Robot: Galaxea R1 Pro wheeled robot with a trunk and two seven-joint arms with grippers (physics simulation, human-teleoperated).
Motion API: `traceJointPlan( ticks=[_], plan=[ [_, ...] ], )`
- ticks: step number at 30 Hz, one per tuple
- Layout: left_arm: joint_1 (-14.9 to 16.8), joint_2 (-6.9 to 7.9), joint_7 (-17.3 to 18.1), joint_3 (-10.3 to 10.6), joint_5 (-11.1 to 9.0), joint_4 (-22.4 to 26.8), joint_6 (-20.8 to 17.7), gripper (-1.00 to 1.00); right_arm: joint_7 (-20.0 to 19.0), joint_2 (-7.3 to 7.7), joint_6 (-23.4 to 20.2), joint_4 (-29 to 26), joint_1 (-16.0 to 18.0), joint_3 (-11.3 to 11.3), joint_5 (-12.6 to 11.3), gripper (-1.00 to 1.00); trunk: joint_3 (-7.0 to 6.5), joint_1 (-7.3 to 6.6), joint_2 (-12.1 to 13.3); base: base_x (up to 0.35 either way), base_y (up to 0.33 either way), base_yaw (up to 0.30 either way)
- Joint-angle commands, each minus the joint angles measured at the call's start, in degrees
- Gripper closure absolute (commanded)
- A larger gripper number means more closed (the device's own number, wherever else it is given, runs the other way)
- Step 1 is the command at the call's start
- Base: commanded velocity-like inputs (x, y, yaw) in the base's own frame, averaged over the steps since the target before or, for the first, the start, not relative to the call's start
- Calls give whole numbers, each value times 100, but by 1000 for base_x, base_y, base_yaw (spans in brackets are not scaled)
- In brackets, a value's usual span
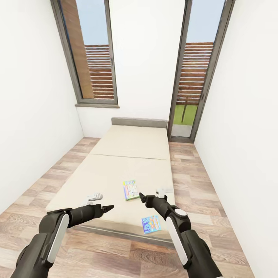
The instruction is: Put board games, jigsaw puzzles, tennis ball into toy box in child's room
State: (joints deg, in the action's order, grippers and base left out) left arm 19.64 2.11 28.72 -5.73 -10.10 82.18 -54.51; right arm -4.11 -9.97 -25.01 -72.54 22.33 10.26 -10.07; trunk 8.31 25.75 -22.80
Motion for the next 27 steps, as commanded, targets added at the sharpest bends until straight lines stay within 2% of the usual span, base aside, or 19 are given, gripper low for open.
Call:
traceJointPlan(
  ticks=[1,17,27],
  plan=[
    [4,0,2,-7,-27,3,-42,-100,-8,-2,-30,-5,4,-5,-21,-100,6,4,-12,0,43,-200],
    [4,0,-2,-4,-27,2,-42,-100,22,-2,59,2,5,3,54,-100,-15,4,-12,0,43,-39],
    [4,0,1,-7,-21,2,-37,-100,48,-2,84,2,7,-6,-10,-100,-16,4,-12,0,0,-3]
  ],
)
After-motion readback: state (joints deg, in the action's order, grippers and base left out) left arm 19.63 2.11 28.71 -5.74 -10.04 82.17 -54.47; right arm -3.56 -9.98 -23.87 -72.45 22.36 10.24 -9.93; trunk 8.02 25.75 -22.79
